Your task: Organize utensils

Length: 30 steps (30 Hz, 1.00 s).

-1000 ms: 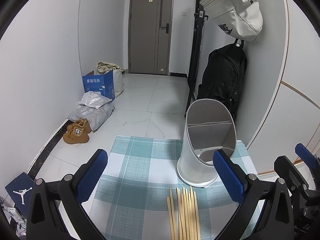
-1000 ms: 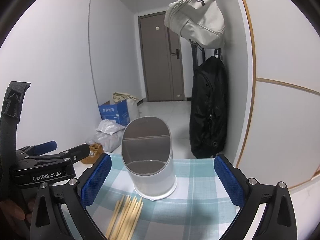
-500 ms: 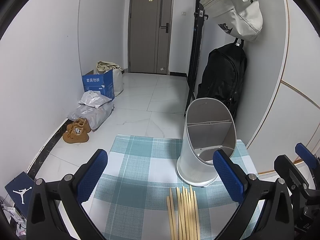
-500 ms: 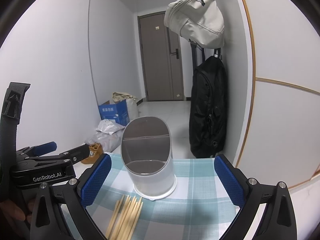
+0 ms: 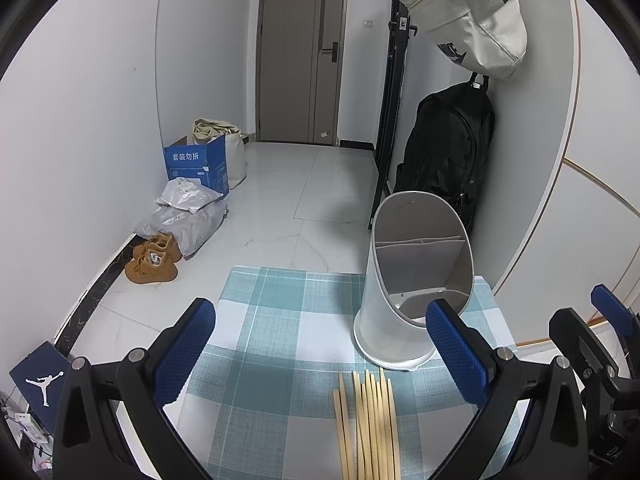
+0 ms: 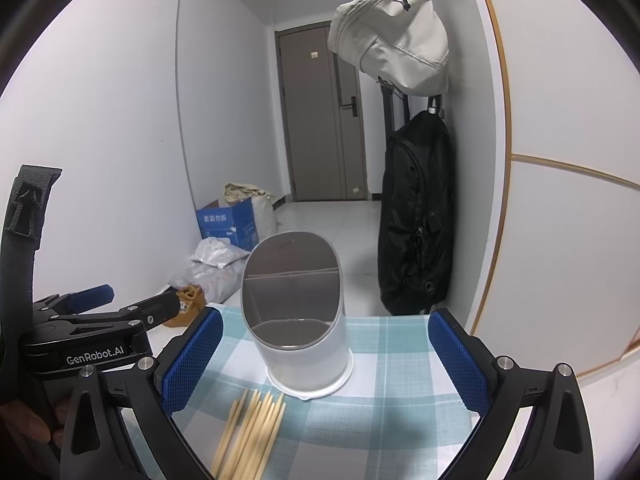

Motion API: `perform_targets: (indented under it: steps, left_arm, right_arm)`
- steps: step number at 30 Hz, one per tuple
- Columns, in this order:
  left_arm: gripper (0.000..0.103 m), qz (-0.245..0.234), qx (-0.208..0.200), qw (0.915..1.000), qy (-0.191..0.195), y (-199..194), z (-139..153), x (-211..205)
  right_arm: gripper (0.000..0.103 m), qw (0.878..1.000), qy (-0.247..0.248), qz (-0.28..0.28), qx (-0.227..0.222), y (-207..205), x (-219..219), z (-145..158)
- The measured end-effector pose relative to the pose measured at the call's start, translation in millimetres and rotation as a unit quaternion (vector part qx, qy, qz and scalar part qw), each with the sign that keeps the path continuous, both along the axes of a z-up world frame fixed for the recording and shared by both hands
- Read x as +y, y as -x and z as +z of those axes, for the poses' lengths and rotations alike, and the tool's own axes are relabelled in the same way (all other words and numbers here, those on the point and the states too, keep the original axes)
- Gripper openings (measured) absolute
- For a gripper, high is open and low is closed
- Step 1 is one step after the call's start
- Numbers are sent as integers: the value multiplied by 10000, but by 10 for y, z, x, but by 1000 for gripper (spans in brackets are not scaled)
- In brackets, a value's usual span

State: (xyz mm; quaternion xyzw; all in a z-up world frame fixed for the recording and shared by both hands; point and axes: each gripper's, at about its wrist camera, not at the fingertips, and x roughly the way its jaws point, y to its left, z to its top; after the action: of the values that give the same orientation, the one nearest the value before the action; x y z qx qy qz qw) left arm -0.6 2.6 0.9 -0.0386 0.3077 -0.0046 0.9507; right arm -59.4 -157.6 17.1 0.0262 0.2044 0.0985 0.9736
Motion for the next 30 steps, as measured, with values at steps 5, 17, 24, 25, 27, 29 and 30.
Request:
perform_targets:
  steps: [5, 17, 24, 25, 27, 29, 30]
  left_arm:
    - [102, -12, 1, 10000, -23, -1, -1, -11]
    - [102, 5, 232, 9997, -28, -45, -60, -4]
    - [102, 280, 1119, 9932, -176, -223, -406, 179]
    - [102, 280, 1233, 9918, -195, -244, -458, 208]
    - [102, 306, 1374, 9897, -256, -269, -521, 244]
    - [102, 287, 1521, 9875, -286, -294, -580, 277]
    - [102, 288, 1593, 9864, -288, -305, -604, 293]
  right_arm:
    - [103, 10000, -6, 2, -2, 3, 1, -1]
    - [103, 10000, 8, 43, 83, -22, 27, -45]
    - [101, 9941, 66, 430, 990, -225, 149, -289]
    - [94, 9923, 102, 470, 1142, -260, 173, -335]
    - [88, 9868, 99, 572, 1509, -349, 217, -449]
    - [83, 9814, 97, 605, 1819, -413, 262, -560]
    - [77, 9777, 98, 621, 2005, -462, 285, -627]
